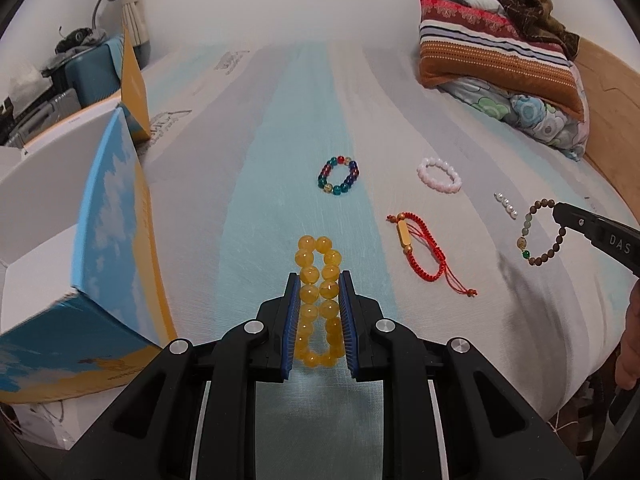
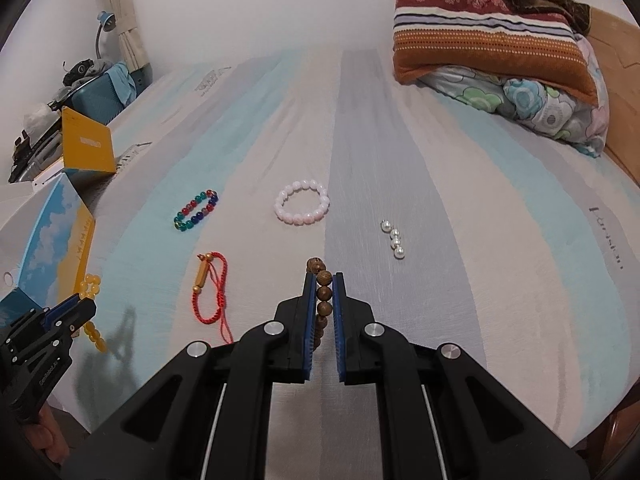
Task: Organize jewelry
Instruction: 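Carry both bracelets into the white box and open both tools to release them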
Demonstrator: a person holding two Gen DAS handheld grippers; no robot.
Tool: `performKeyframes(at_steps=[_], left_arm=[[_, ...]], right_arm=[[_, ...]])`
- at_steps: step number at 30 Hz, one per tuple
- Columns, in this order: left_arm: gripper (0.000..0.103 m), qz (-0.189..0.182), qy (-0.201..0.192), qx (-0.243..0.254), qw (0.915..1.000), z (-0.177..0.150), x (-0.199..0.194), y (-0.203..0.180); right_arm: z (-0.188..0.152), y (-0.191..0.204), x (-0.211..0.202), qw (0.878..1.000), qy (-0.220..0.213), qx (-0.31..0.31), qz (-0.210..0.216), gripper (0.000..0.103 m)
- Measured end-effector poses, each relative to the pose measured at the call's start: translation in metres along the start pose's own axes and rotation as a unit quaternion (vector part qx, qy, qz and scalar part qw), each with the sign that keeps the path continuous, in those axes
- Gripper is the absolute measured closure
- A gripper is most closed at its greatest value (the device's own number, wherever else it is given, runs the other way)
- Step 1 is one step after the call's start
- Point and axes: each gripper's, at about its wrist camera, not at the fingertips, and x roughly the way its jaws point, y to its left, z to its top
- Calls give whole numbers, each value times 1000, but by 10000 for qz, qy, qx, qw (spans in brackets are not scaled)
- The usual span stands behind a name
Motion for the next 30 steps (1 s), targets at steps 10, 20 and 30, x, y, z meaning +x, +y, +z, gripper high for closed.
performKeyframes(at_steps=[10,20,30], left_arm=[[84,48,-218,-20,9997,16,-28,8],[84,163,-513,-46,9985,38,-55,20],[84,323,-701,-159,9969,49,-74,42]], right_arm=[[14,17,-27,9996,-245,-132,82,96],[36,47,-40,9982,-331,-407,283,96],[51,83,-51,9958,-451,-684,413,96]])
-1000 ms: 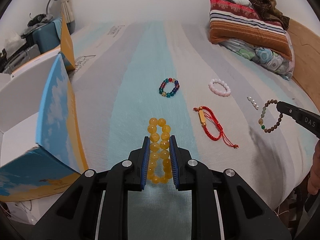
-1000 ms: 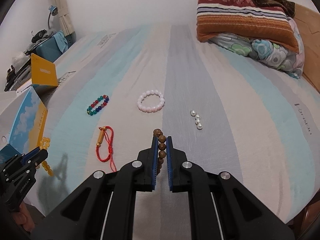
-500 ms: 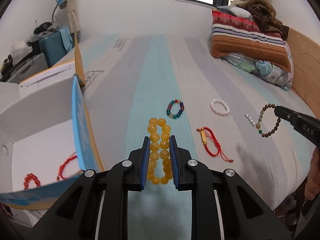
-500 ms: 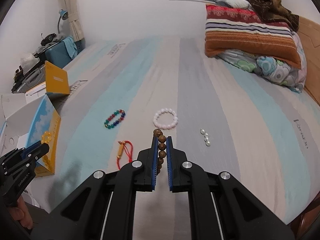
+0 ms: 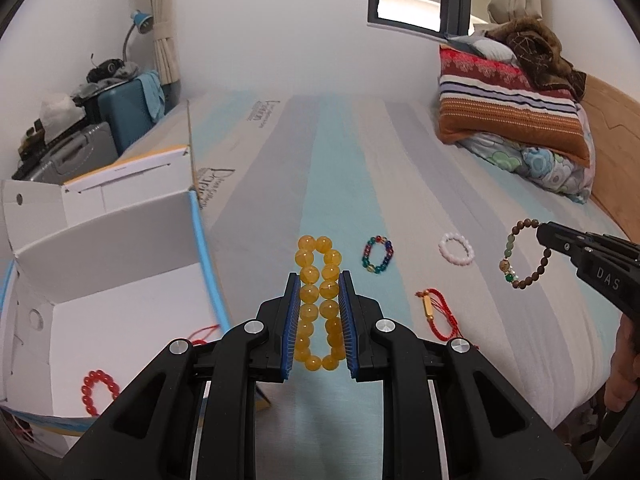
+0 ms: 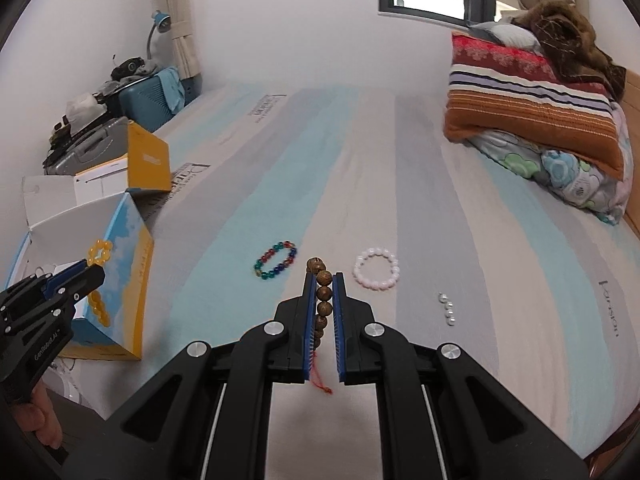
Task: Organize jewelry
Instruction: 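Carry both bracelets into the white box and open both tools to release them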
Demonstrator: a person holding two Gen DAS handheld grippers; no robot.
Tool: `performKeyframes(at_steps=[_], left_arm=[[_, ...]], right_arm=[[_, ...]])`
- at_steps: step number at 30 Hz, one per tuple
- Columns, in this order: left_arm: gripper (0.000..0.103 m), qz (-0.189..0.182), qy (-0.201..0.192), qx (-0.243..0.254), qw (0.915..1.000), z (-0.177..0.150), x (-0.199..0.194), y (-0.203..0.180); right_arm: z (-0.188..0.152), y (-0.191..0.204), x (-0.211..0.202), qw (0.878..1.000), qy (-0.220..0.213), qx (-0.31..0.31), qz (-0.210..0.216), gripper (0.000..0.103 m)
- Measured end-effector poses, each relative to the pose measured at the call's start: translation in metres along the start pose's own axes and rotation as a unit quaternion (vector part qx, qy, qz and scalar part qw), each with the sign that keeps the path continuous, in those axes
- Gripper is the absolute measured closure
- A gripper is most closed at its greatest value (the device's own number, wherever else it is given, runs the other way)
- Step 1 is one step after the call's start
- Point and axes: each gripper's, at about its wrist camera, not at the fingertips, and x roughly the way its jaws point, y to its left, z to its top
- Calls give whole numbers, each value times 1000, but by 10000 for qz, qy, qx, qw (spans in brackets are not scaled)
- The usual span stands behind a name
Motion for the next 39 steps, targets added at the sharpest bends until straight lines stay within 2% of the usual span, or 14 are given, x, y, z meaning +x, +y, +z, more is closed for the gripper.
performKeyframes(at_steps=[12,21,39], left_arm=[[84,224,-98,-191,9995,5,-16,38],[84,487,-162,-408,9978,1,-34,84],[84,904,1,-904,9918,-40,-56,193]], right_arm=[[11,44,-1,9995,-139,-127,248,96],[20,100,-4,9977,-250,-366,517,96],[22,216,0,9911,-258,-972,874,96]])
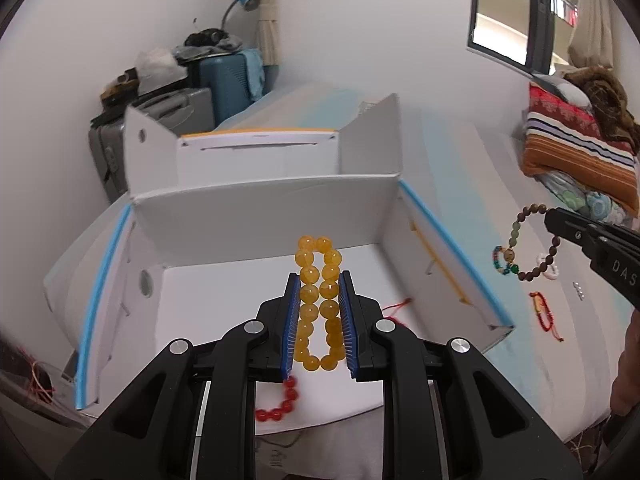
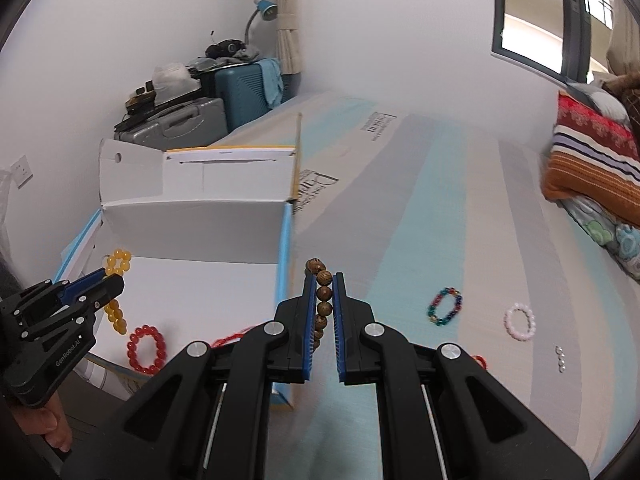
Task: Organize jewelry
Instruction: 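Carry both bracelets into the white box and open both tools to release them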
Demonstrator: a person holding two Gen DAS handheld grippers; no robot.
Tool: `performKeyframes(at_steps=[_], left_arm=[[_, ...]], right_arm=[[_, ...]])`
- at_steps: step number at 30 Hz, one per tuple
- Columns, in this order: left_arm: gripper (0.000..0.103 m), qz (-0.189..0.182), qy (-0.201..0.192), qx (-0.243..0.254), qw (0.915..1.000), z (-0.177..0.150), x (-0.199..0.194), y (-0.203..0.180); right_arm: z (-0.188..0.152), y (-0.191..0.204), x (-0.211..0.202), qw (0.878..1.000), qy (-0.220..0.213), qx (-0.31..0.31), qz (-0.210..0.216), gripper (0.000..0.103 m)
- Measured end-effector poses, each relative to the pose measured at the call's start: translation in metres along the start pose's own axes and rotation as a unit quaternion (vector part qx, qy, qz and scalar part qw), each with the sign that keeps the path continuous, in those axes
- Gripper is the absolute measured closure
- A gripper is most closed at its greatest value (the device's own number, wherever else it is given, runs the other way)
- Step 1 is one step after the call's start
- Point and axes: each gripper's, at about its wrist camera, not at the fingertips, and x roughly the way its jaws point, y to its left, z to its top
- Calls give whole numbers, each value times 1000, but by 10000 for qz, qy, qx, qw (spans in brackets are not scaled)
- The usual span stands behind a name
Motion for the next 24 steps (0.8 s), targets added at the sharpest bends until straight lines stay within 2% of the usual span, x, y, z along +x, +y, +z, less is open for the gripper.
performKeyframes(at_steps=[6,14,24], left_arm=[[84,136,86,-138,9998,-5,5,29],[84,309,269,-306,9987,-14,16,60],[84,354,460,-415,9975,-21,33,80]], right_arm=[[6,31,12,9998,33,-136,147,96],[-1,70,43,9985,316,-291,353,96],[-12,92,75,9963,643,-380,416,96]])
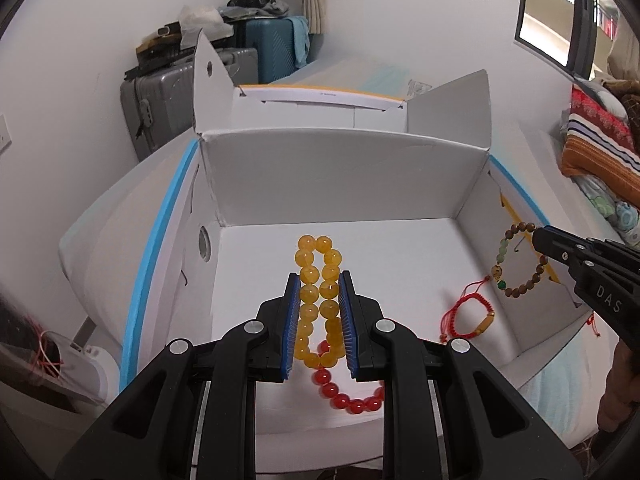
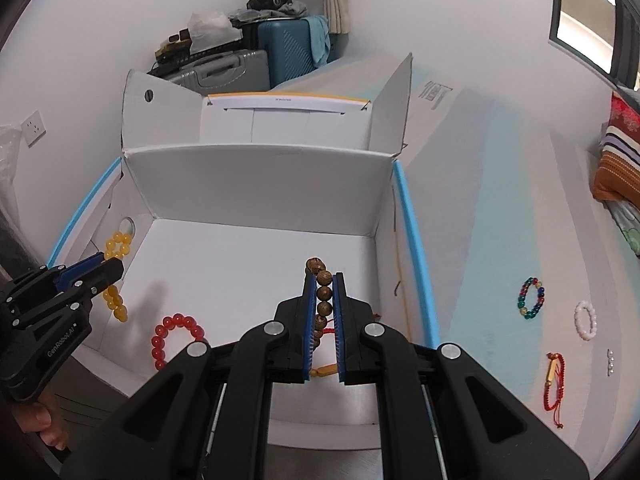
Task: Organize jewelry
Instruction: 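Carry both bracelets into the white box and open both tools to release them, then move both tools back toward the remaining bracelets on the bed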
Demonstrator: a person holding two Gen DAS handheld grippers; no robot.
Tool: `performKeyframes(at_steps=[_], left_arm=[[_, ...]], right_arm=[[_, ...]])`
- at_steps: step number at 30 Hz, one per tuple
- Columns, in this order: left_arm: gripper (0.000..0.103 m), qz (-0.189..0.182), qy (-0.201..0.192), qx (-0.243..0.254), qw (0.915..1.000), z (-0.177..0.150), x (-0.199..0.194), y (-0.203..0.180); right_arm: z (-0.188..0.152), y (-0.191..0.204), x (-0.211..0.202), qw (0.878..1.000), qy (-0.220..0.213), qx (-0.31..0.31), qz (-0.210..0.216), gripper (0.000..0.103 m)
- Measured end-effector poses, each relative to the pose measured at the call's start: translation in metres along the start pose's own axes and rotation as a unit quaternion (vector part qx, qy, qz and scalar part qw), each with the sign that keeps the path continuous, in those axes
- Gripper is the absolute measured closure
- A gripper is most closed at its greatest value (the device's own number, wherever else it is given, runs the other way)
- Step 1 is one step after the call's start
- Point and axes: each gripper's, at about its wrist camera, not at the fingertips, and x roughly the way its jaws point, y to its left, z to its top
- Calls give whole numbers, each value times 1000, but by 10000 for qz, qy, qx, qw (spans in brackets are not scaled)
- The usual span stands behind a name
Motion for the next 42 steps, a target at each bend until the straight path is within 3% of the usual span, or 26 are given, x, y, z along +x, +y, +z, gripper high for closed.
performKeyframes(at_steps=[9,10,11,12,14,15,17,20,22,24,29,42], left_arm=[[84,-14,102,13,9999,-3,5,2],[83,-10,125,36,9999,-3,5,1],[82,13,145,50,9999,-3,5,1],[82,32,138,61,9999,-4,5,0],[80,44,118,54,9999,-4,3,-2],[69,55,126,46,9999,-4,2,-2],[53,88,76,18,9999,-5,-1,-4],[39,129,3,26,9999,-5,-6,-9],[30,111,-60,1,9999,-5,-10,-13],[19,124,-83,11,9999,-5,-12,-18],[9,71,-190,59,9998,-4,-19,-36],[6,-557,-345,384,9971,-4,-33,-121]], right_arm=[[-2,7,11,9999,130,-10,23,94],[-1,7,12,9999,161,12,15,80],[-2,7,12,9998,187,56,30,57],[-2,6,11,9998,152,113,28,49],[-3,3,5,9998,3,220,4,45],[-3,1,3,9997,-2,234,15,44],[-3,-3,0,9996,-22,289,47,32],[-2,-12,-10,9990,-189,393,-42,13],[-2,-19,-16,9984,-301,475,-108,9],[-2,-29,-24,9973,-393,581,-196,8],[-5,-53,-39,9954,-457,786,-292,8],[-32,-130,-83,9906,-667,844,-847,8]])
